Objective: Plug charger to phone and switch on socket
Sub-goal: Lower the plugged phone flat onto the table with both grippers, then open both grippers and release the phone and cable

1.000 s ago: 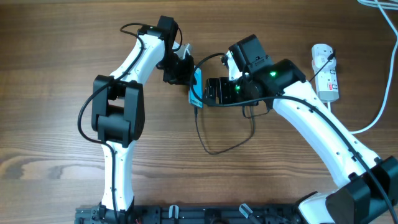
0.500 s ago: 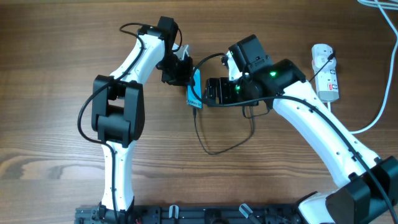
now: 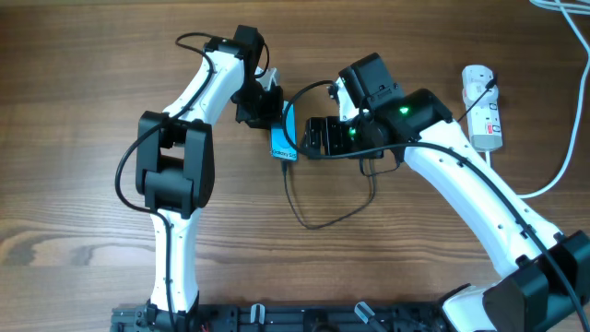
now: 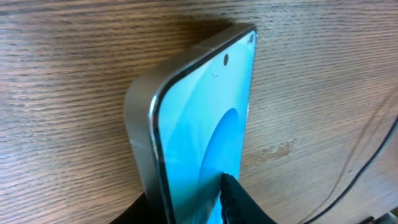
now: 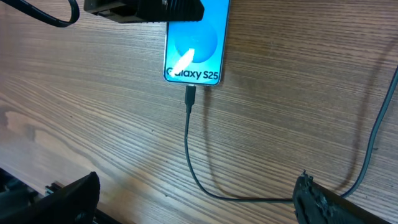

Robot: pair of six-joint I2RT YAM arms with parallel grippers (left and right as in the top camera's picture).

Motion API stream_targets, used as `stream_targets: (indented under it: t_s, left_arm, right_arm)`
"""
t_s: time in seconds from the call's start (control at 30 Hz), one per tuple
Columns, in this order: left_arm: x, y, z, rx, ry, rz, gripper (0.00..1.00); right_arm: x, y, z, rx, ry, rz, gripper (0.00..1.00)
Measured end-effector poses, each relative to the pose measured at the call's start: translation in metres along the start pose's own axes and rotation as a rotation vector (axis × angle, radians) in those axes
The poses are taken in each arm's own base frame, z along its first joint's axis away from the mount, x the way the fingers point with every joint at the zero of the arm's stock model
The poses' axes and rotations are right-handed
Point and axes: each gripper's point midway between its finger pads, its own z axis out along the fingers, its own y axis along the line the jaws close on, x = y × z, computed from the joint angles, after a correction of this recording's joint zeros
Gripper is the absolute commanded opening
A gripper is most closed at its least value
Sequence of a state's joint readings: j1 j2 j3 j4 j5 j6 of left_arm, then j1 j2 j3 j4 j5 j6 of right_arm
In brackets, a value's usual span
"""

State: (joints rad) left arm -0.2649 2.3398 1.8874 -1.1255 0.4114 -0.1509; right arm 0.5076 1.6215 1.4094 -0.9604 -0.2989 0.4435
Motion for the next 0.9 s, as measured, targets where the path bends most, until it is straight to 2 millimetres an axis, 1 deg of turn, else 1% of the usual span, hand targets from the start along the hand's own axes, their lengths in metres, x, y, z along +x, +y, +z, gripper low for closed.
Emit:
stream_targets:
  t_s: [0.27, 0.37, 0.5, 0.67, 0.83, 0.9]
  left_arm:
    - [0.000, 0.009, 0.000, -0.049, -0.003, -0.003, 0.33]
    - [0.000, 0.009, 0.000, -0.054, -0.004, -0.003, 0.37]
    - [0.001, 0.014, -0.001, -0.078, -0.002, -0.006, 0.39]
    - [0.001, 0.016, -0.001, -0.088, -0.001, -0.007, 0.40]
    - [0.002, 0.016, -0.001, -0.089, 0.002, -0.009, 0.45]
    - [0.002, 0.016, -0.001, -0.089, 0.003, -0.009, 0.45]
  right_arm:
    - [-0.001, 0.000, 0.000, -0.001, -0.003, 0.001, 1.00]
    - [-0.001, 0.000, 0.000, -0.001, -0.003, 0.001, 1.00]
    - [-0.001, 0.000, 0.000, -0.001, -0.003, 0.001, 1.00]
    - [-0.001, 0.000, 0.000, -0.001, -0.002, 0.001, 1.00]
    - [0.000, 0.000, 0.000, 0.001, 0.001, 0.002, 0.99]
    - [0.001, 0.000, 0.000, 0.001, 0.003, 0.003, 1.00]
